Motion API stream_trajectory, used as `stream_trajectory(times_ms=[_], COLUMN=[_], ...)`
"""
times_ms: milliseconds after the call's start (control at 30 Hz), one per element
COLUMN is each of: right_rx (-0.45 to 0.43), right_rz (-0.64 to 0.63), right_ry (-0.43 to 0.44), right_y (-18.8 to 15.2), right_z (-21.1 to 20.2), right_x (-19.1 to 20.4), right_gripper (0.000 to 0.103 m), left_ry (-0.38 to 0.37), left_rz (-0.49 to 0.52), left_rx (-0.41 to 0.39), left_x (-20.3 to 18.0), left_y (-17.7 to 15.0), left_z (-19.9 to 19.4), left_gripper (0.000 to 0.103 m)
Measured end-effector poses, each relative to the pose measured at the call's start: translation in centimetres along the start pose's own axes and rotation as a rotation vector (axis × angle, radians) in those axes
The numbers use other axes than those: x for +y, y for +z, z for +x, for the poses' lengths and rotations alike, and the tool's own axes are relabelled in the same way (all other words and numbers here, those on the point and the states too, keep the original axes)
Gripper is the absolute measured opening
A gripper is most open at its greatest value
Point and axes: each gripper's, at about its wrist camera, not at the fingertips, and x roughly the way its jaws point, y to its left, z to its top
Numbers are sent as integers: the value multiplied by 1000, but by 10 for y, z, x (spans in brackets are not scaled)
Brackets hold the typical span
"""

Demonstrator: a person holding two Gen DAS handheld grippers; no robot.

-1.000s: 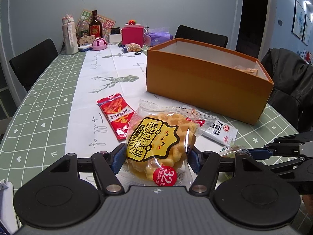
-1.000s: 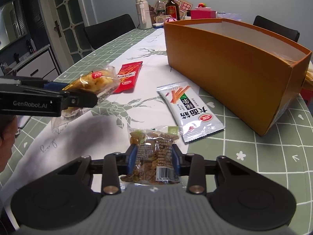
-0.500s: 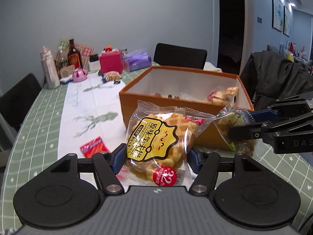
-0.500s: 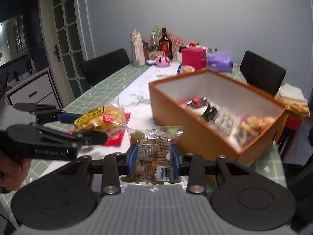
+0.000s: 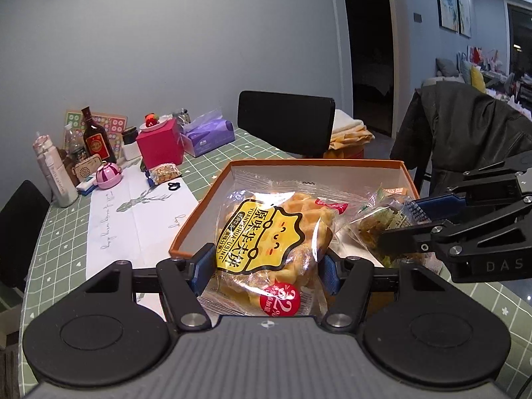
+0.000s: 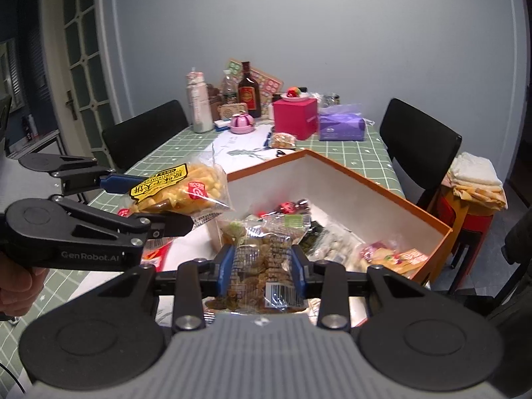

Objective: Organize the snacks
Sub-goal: 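Carry the waffle bag with the left tool while the right tool carries the nut bag over the box, then lower both bags into the orange box and open both tools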

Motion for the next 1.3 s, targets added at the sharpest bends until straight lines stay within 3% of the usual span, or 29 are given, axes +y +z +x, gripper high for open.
stream_trajectory(times_ms=[200, 533, 967, 1300], right_rx=[58, 168, 313, 345], right_rz=[-17, 25, 95, 109], right_ry=[-49, -35, 4, -10], right_y=[8, 18, 15, 14], right_z=[30, 78, 120, 129], right_x=[-18, -48, -65, -64], right_gripper=[35, 35, 35, 37], left_ry=[-1, 3, 28, 58], left_rz=[94, 126, 117, 119], left_rx=[87, 206, 313, 341], left_x=[-17, -21, -13, -15], left_y=[19, 29, 37, 34], left_z=[44, 98, 138, 144], left_gripper=[73, 73, 73, 76])
